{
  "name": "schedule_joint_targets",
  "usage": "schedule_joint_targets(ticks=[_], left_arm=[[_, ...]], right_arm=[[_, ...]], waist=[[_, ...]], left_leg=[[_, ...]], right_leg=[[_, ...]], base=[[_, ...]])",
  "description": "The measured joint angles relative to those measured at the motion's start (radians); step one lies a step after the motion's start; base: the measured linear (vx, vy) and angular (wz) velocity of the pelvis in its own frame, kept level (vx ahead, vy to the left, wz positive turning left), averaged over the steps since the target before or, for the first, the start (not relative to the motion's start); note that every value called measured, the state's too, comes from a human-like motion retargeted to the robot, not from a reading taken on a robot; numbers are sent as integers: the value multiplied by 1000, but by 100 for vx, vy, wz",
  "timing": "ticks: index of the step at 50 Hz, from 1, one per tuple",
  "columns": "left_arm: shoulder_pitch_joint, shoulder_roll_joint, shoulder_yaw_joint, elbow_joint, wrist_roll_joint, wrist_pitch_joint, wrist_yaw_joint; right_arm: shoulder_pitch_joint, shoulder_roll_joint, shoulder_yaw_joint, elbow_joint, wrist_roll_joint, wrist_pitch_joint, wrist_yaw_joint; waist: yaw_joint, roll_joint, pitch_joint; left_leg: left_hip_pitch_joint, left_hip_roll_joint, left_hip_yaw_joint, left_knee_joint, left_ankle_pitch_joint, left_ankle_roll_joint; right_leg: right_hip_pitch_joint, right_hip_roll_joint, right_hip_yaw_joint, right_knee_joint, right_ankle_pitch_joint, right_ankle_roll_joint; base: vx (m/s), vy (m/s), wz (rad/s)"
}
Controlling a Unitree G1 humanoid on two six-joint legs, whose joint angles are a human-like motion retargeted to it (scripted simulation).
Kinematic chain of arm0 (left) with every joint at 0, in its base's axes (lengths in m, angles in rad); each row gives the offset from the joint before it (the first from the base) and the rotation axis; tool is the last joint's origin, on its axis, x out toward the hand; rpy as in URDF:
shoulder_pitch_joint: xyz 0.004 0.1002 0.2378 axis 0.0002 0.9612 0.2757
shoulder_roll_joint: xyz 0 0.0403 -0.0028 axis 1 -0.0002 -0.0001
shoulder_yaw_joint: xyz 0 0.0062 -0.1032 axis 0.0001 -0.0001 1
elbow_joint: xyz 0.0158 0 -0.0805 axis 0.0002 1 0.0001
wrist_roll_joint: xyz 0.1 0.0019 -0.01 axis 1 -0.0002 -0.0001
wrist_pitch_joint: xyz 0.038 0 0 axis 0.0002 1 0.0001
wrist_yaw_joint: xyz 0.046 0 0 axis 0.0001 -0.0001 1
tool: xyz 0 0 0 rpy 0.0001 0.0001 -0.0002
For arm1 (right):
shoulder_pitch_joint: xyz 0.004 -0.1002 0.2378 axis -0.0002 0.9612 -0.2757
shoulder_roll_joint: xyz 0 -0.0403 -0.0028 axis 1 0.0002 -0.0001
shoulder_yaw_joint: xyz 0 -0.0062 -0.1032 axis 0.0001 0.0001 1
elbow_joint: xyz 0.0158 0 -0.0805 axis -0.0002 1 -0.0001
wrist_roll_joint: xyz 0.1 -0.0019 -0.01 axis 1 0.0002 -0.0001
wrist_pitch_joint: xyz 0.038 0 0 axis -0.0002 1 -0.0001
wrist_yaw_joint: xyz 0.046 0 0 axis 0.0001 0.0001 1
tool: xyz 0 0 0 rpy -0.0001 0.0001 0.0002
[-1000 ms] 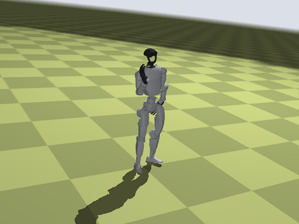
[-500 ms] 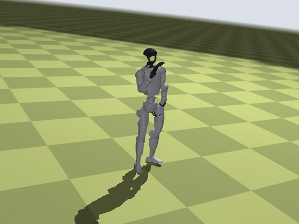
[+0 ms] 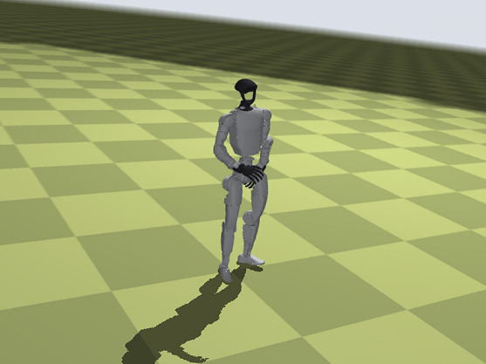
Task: In place motions
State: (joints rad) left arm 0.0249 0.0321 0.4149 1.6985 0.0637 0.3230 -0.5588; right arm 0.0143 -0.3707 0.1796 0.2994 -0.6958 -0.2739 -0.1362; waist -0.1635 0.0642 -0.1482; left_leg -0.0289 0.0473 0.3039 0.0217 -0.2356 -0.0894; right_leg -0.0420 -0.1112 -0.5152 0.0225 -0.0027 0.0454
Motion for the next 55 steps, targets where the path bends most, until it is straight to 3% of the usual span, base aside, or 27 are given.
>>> schedule_joint_targets(ticks=[3, 6, 7, 10, 13, 17, 20, 24, 30, 35, 37, 41, 43, 44, 45, 48, 52, 55], left_arm=[[-5, -1, -56, 1, 42, -3, -8], [-19, -4, -111, 0, 88, -15, -15], [-23, -7, -126, -12, 102, -19, -13], [-22, -30, -144, -145, 133, -21, -5], [-17, -26, -161, -385, 104, -178, 15], [-2, 77, -222, -834, 69, -355, 80], [-42, 207, -251, -1134, 29, -399, 177], [-171, 395, -207, -1441, -13, -417, 371], [-419, 676, -113, -1769, 65, -433, 772], [-626, 814, -80, -1856, 279, -445, 1220], [-699, 829, -87, -1806, 320, -363, 1138], [-793, 826, -122, -1667, 329, -26, 526], [-786, 823, -135, -1644, 343, 73, 305], [-772, 821, -137, -1650, 340, 75, 276], [-755, 819, -137, -1662, 334, 58, 276], [-657, 819, -116, -1730, 338, -215, 531], [-492, 791, -94, -1830, 509, -540, 1242], [-356, 737, -99, -1864, 680, -676, 1606]], right_arm=[[37, 36, 13, 295, -104, 79, 327], [2, 71, 42, 673, -291, 269, 606], [-16, 87, 47, 813, -359, 356, 630], [-82, 146, 12, 1249, -428, 562, 481], [-35, 130, -65, 1398, -261, 649, 482], [98, 107, -237, 1401, 112, 576, 500], [165, 103, -333, 1401, 397, 500, 489], [173, 90, -387, 1401, 598, 527, 480], [77, 86, -367, 1370, 502, 544, 521], [26, 104, -287, 1211, 306, 540, 579], [2, 106, -247, 1167, 253, 533, 583], [-36, 112, -189, 1113, 179, 518, 586], [-45, 117, -173, 1098, 151, 510, 588], [-46, 120, -169, 1093, 140, 506, 589], [-45, 124, -167, 1088, 130, 503, 590], [-36, 131, -171, 1093, 121, 490, 578], [-26, 136, -187, 1164, 135, 460, 572], [-12, 135, -207, 1241, 138, 477, 594]], waist=[[-4, 6, -2], [-9, 17, 2], [-10, 21, 4], [-8, 34, 14], [11, 33, 22], [43, 13, 19], [51, 3, 8], [41, 3, -5], [14, 17, -19], [-16, 41, -36], [-26, 55, -43], [-37, 75, -57], [-38, 78, -65], [-37, 77, -67], [-35, 75, -68], [-25, 65, -62], [-16, 44, -39], [1, 30, -31]], left_leg=[[0, 1, 4, 0, -1, 1], [3, 5, 13, -1, -2, 2], [4, 7, 16, -1, -3, 2], [8, 9, 21, -3, -5, 3], [8, 4, 18, -3, -5, 4], [-3, -8, -4, 3, 0, 5], [-10, -14, -21, 6, 5, 5], [-17, -10, -24, 8, 6, 5], [-20, 5, -7, 6, 3, 5], [-23, 18, 7, 4, 0, 6], [-24, 23, 12, 3, -1, 6], [-26, 29, 19, 2, -5, 6], [-25, 29, 20, 2, -7, 7], [-23, 28, 21, 1, -7, 7], [-21, 27, 21, 0, -8, 7], [-16, 20, 20, -2, -9, 8], [-7, 8, 15, -4, -7, 8], [-3, 0, 12, -5, -6, 8]], right_leg=[[-3, 1, 6, 1, 1, 0], [-8, 5, 17, 2, 4, 0], [-9, 7, 21, 2, 5, 0], [-11, 11, 28, 2, 6, 0], [-10, 6, 26, 2, 5, 1], [5, -7, -3, -1, -3, 3], [18, -11, -25, -5, -9, 4], [17, -8, -30, -6, -10, 5], [-2, 6, -9, -5, -4, 5], [-20, 19, 10, -2, -1, 5], [-26, 25, 17, -2, 1, 5], [-36, 31, 28, 0, 2, 5], [-38, 31, 30, 1, 1, 4], [-38, 30, 31, 2, 1, 4], [-38, 30, 32, 2, 1, 4], [-35, 25, 32, 3, 0, 4], [-22, 13, 25, 2, -3, 4], [-16, 6, 21, 1, -4, 4]], base=[[2, 4, -8], [-3, 10, -19], [-6, 12, -20], [-7, 12, -13], [0, 12, 6], [7, 3, 38], [1, -2, 42], [-1, 0, 6], [0, -1, -19], [3, 1, -21], [-3, 3, -19], [-1, 0, -4], [6, -3, -6], [7, -3, -5], [6, -2, -5], [0, 0, 0], [0, 0, 0], [0, 0, 0]])
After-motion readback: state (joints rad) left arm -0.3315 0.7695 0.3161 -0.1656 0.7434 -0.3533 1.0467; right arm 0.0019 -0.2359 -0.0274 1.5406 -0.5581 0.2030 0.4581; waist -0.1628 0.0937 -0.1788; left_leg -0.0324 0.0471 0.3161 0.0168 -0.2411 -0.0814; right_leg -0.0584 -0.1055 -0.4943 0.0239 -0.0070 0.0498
